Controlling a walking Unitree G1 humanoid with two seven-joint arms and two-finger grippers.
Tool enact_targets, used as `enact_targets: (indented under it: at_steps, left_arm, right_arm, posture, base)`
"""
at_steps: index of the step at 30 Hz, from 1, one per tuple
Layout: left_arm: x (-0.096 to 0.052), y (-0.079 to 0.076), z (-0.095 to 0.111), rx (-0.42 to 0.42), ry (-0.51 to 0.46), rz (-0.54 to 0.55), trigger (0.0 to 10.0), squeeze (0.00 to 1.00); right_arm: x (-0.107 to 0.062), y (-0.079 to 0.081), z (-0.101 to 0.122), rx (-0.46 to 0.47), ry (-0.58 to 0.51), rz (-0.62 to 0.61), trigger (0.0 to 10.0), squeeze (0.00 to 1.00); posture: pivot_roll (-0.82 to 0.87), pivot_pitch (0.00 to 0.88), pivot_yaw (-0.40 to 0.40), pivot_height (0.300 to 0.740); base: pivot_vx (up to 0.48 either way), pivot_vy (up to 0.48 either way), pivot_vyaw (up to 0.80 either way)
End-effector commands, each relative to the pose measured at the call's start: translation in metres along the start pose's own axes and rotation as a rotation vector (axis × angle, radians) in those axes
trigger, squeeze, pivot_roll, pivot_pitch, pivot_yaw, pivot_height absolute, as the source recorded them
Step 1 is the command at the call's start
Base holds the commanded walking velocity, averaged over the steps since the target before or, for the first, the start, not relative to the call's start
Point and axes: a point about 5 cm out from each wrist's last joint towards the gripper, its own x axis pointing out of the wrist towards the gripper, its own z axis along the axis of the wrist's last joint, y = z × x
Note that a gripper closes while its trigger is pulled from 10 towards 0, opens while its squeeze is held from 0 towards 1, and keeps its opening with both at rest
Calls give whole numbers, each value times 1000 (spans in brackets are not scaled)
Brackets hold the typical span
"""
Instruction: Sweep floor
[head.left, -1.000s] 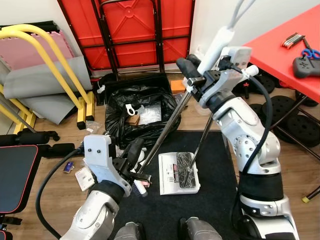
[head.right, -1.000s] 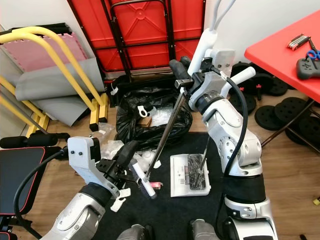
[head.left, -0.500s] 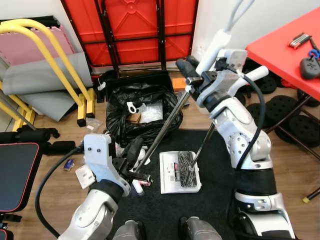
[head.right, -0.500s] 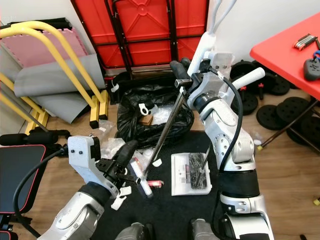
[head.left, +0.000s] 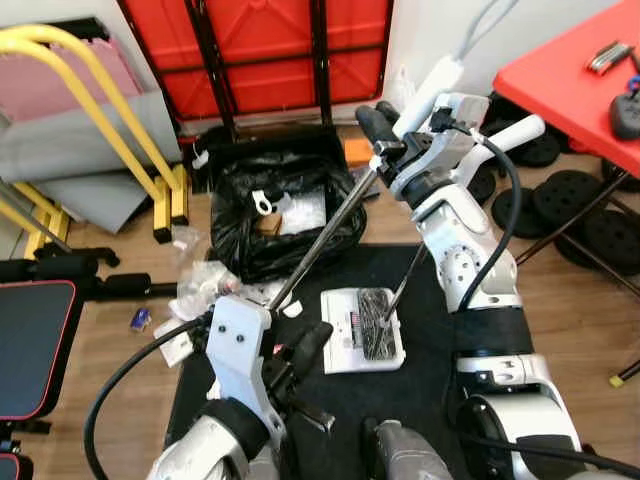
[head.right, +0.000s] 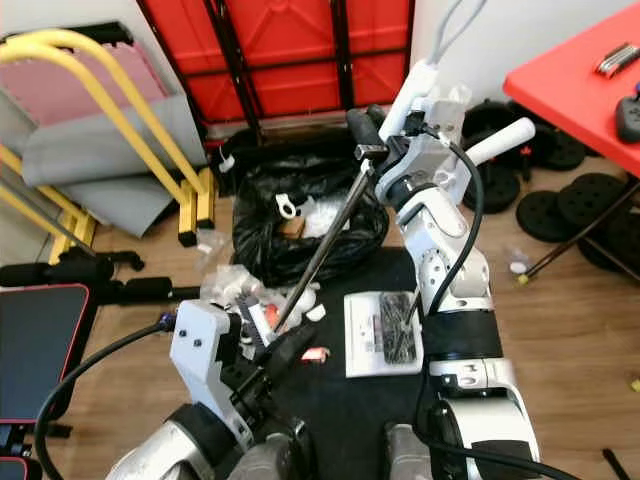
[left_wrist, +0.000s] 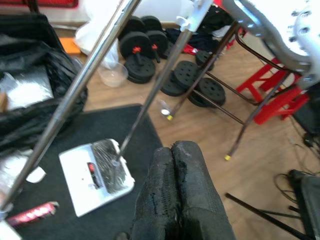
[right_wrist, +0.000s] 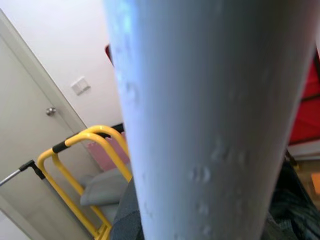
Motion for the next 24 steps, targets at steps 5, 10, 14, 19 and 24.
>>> enact_targets:
  at_steps: [5,10,14,19,24]
  left_arm:
    - [-13,-22,6,-36,9,-218,10000,0]
    - [-16,-27,7,-44,12,-227,10000,0]
    - [-20,-35,9,-58,12,-233,10000,0]
    - [-22,-38,9,-67,10,-236,10000,0]
    - [-22,-40,9,-73,6,-240,10000,0]
  right_arm:
    - [13,7,9,47,-93,50,10000,0]
    - [18,5,11,40,-114,52,10000,0]
    - [25,4,17,29,-149,53,10000,0]
    - [27,5,16,25,-158,57,10000,0]
    - [29,5,11,11,-158,57,10000,0]
  posture:
    - [-3,399,16,740]
    - [0,414,12,740]
    - [6,425,5,740]
    - [14,427,1,740]
    - [19,437,3,740]
  base:
    - [0,0,0]
    - [0,0,0]
    - [0,0,0]
    - [0,0,0]
    - [0,0,0]
